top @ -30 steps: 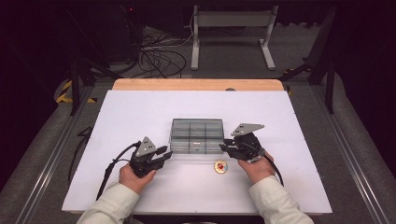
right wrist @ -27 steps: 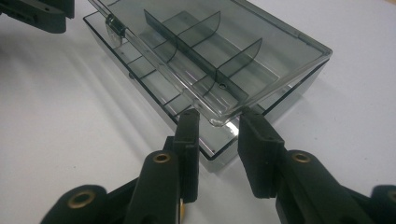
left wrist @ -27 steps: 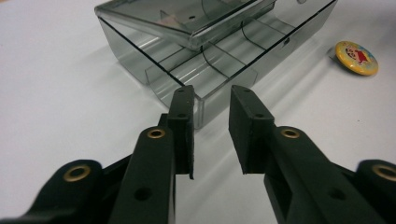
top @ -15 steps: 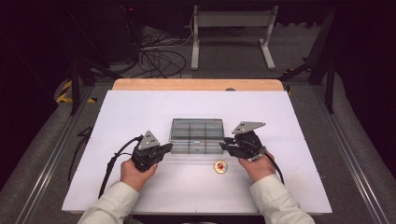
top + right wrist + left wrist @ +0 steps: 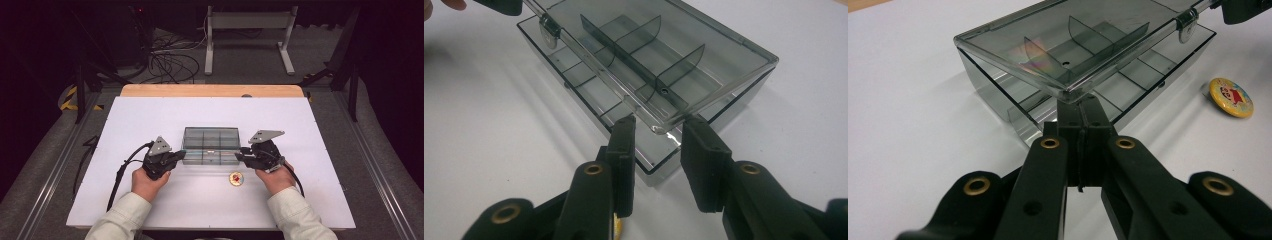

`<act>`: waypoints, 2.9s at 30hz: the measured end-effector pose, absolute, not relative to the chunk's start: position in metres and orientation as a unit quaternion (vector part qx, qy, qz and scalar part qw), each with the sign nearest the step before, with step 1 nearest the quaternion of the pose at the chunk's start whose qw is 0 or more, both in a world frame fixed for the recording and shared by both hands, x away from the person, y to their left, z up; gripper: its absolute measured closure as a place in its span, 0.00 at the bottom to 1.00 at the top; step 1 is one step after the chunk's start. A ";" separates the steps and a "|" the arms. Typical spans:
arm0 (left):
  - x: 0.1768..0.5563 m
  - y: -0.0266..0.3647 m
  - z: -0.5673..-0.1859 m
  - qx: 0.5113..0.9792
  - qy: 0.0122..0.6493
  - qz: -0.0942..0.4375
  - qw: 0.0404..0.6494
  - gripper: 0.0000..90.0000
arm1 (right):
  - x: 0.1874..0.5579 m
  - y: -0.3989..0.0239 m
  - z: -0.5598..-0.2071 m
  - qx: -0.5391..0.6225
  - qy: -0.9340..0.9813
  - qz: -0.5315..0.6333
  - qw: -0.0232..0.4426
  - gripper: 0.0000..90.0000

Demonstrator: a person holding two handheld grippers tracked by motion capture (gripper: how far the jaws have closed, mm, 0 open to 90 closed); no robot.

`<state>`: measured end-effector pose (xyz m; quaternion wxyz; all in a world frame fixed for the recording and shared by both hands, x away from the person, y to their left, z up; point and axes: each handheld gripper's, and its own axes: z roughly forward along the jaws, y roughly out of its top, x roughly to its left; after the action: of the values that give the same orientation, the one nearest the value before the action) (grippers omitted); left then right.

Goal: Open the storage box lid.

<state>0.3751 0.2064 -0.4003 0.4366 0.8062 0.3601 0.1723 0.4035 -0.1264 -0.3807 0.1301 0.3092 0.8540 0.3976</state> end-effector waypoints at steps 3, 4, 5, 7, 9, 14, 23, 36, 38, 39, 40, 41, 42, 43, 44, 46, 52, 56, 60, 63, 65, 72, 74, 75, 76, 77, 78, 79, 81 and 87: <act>0.375 0.207 -0.400 0.808 0.359 0.173 0.434 1.00 | 0.404 -0.127 -0.380 0.310 0.854 0.398 0.129 0.70; 0.375 0.207 -0.400 0.808 0.359 0.173 0.434 1.00 | 0.404 -0.127 -0.380 0.313 0.853 0.398 0.128 0.66; 0.375 0.207 -0.400 0.808 0.359 0.173 0.435 1.00 | 0.404 -0.127 -0.381 0.316 0.852 0.397 0.129 0.60; 0.375 0.207 -0.400 0.807 0.359 0.173 0.435 1.00 | 0.405 -0.126 -0.381 0.321 0.851 0.395 0.131 0.51; 0.375 0.207 -0.400 0.807 0.358 0.174 0.435 1.00 | 0.407 -0.125 -0.381 0.323 0.851 0.391 0.141 0.42; 0.375 0.207 -0.399 0.808 0.357 0.172 0.436 1.00 | 0.412 -0.120 -0.379 0.322 0.855 0.375 0.157 0.37; 0.375 0.207 -0.399 0.805 0.360 0.169 0.440 1.00 | 0.414 -0.115 -0.380 0.321 0.858 0.360 0.176 0.37; 0.374 0.207 -0.399 0.808 0.353 0.174 0.438 1.00 | 0.415 -0.114 -0.375 0.313 0.859 0.360 0.187 0.39; 0.374 0.207 -0.399 0.812 0.351 0.172 0.433 1.00 | 0.415 -0.114 -0.374 0.314 0.857 0.362 0.188 0.39; 0.374 0.207 -0.399 0.813 0.349 0.174 0.431 1.00 | 0.415 -0.114 -0.373 0.315 0.857 0.360 0.189 0.39; 0.374 0.207 -0.400 0.815 0.348 0.173 0.430 1.00 | 0.416 -0.115 -0.373 0.312 0.857 0.362 0.191 0.39; 0.374 0.206 -0.400 0.816 0.347 0.170 0.430 1.00 | 0.416 -0.115 -0.372 0.313 0.856 0.364 0.190 0.39; 0.375 0.206 -0.400 0.818 0.345 0.171 0.428 1.00 | 0.416 -0.115 -0.372 0.312 0.856 0.364 0.192 0.39; 0.375 0.205 -0.401 0.818 0.345 0.170 0.428 1.00 | 0.417 -0.115 -0.371 0.311 0.855 0.367 0.193 0.39; 0.375 0.205 -0.401 0.818 0.345 0.170 0.427 1.00 | 0.417 -0.115 -0.370 0.310 0.855 0.367 0.196 0.40; 0.375 0.205 -0.402 0.821 0.343 0.168 0.424 1.00 | 0.417 -0.116 -0.367 0.309 0.852 0.373 0.198 0.41; 0.377 0.205 -0.404 0.825 0.344 0.166 0.417 1.00 | 0.420 -0.115 -0.355 0.300 0.855 0.370 0.205 0.44; 0.376 0.204 -0.404 0.826 0.344 0.161 0.417 1.00 | 0.422 -0.114 -0.351 0.297 0.857 0.366 0.207 0.45; 0.376 0.204 -0.404 0.826 0.345 0.160 0.417 1.00 | 0.423 -0.112 -0.347 0.293 0.861 0.359 0.210 0.47; 0.376 0.204 -0.404 0.826 0.344 0.158 0.417 1.00 | 0.425 -0.112 -0.344 0.292 0.861 0.362 0.208 0.48; 0.376 0.204 -0.404 0.827 0.343 0.157 0.417 1.00 | 0.426 -0.112 -0.344 0.293 0.860 0.363 0.206 0.49; 0.377 0.205 -0.404 0.827 0.344 0.158 0.416 1.00 | 0.432 -0.113 -0.337 0.289 0.862 0.365 0.201 0.53; 0.377 0.205 -0.404 0.827 0.344 0.158 0.415 1.00 | 0.436 -0.113 -0.334 0.287 0.862 0.363 0.205 0.55; 0.376 0.205 -0.404 0.827 0.344 0.157 0.415 1.00 | 0.437 -0.113 -0.333 0.289 0.861 0.365 0.205 0.56; 0.377 0.205 -0.404 0.827 0.344 0.157 0.416 1.00 | 0.439 -0.113 -0.332 0.291 0.861 0.365 0.203 0.57; 0.377 0.205 -0.404 0.827 0.344 0.157 0.416 1.00 | 0.441 -0.114 -0.331 0.292 0.861 0.366 0.201 0.58; 0.377 0.205 -0.404 0.827 0.343 0.157 0.416 1.00 | 0.443 -0.114 -0.330 0.292 0.861 0.365 0.200 0.59; 0.377 0.205 -0.404 0.827 0.343 0.157 0.416 1.00 | 0.445 -0.113 -0.330 0.293 0.860 0.366 0.200 0.60; 0.377 0.205 -0.404 0.827 0.343 0.157 0.416 1.00 | 0.448 -0.113 -0.328 0.295 0.859 0.369 0.196 0.62; 0.377 0.205 -0.404 0.827 0.343 0.156 0.417 1.00 | 0.459 -0.113 -0.326 0.302 0.853 0.382 0.187 0.67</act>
<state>0.3768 0.2052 -0.4044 0.4171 0.8273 0.3426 0.1557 0.4593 -0.1128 -0.3262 0.1865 0.3023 0.8532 0.3820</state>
